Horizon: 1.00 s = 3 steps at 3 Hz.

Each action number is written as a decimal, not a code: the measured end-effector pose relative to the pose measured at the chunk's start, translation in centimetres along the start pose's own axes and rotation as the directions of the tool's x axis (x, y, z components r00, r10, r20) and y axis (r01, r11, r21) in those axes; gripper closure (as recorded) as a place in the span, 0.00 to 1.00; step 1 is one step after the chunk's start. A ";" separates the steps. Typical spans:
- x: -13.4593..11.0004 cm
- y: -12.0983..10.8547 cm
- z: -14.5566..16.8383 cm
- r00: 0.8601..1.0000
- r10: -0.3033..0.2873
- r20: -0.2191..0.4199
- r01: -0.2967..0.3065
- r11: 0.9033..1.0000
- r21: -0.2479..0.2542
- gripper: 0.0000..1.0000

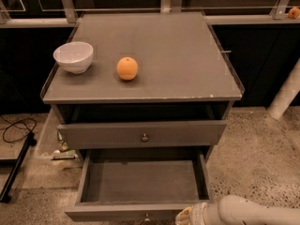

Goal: Close middle drawer

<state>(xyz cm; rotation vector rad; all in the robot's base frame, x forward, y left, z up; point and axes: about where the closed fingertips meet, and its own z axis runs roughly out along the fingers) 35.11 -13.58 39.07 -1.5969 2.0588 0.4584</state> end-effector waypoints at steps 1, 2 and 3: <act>-0.1 0.0 0.1 1.000 -0.001 0.001 0.001 1.000 0.001 0.81; -0.1 0.0 0.1 1.000 -0.001 0.001 0.001 1.000 0.001 0.57; -0.1 0.0 0.1 1.000 -0.001 0.001 0.001 1.000 0.001 0.34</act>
Offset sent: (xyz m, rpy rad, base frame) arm 0.0007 0.0007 -0.0003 0.0002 -0.0018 -0.0001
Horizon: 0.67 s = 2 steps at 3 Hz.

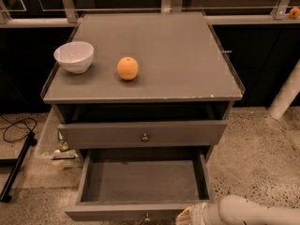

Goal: Close middle drawer

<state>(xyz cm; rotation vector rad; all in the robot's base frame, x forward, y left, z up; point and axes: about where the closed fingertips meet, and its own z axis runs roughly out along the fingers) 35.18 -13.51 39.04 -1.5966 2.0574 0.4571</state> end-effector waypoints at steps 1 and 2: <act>0.0 0.0 0.0 1.000 0.000 0.000 0.000 1.000 0.000 0.11; -0.1 -0.5 0.2 1.000 0.004 0.016 -0.004 1.000 -0.003 0.00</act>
Offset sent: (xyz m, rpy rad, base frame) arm 0.0143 -0.0021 -0.0012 0.0330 -0.0029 -0.0063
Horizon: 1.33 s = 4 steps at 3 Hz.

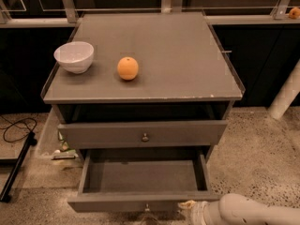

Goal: Close middle drawer

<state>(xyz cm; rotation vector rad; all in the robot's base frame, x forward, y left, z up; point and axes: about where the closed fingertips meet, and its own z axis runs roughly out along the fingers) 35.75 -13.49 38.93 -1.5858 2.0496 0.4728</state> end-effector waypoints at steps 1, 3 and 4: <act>0.6 -2.1 0.7 0.998 0.017 0.058 -0.016 1.000 -0.016 0.00; 0.0 -12.3 1.4 0.992 0.002 0.125 0.005 0.998 -0.061 0.43; -0.2 -13.6 1.3 0.993 0.000 0.121 0.006 0.999 -0.052 0.38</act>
Offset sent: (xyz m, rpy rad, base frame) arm 0.1806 -0.0487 0.0096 0.1889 -0.0936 -0.0086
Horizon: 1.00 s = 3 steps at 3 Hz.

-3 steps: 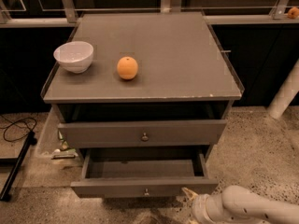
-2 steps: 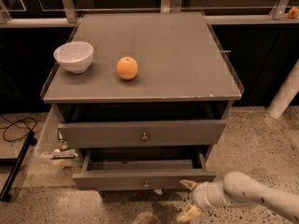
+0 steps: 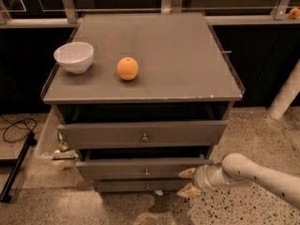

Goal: Close middle drawer

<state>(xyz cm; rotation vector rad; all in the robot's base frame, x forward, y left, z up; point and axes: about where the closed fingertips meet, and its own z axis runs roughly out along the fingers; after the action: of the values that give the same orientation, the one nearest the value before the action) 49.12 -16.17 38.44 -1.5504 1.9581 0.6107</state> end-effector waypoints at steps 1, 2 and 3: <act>0.0 0.0 0.0 1.000 0.000 0.000 0.000 1.000 0.000 0.15; 0.0 0.0 0.0 1.000 0.000 0.000 0.000 1.000 0.000 0.00; 0.0 0.0 0.0 1.000 0.000 0.000 0.000 1.000 0.000 0.00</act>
Offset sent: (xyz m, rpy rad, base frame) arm 0.0000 0.0000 0.0000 0.0000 0.0000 0.0000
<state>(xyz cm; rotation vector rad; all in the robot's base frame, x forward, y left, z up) 49.14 -16.16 38.44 -1.5508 1.9578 0.6105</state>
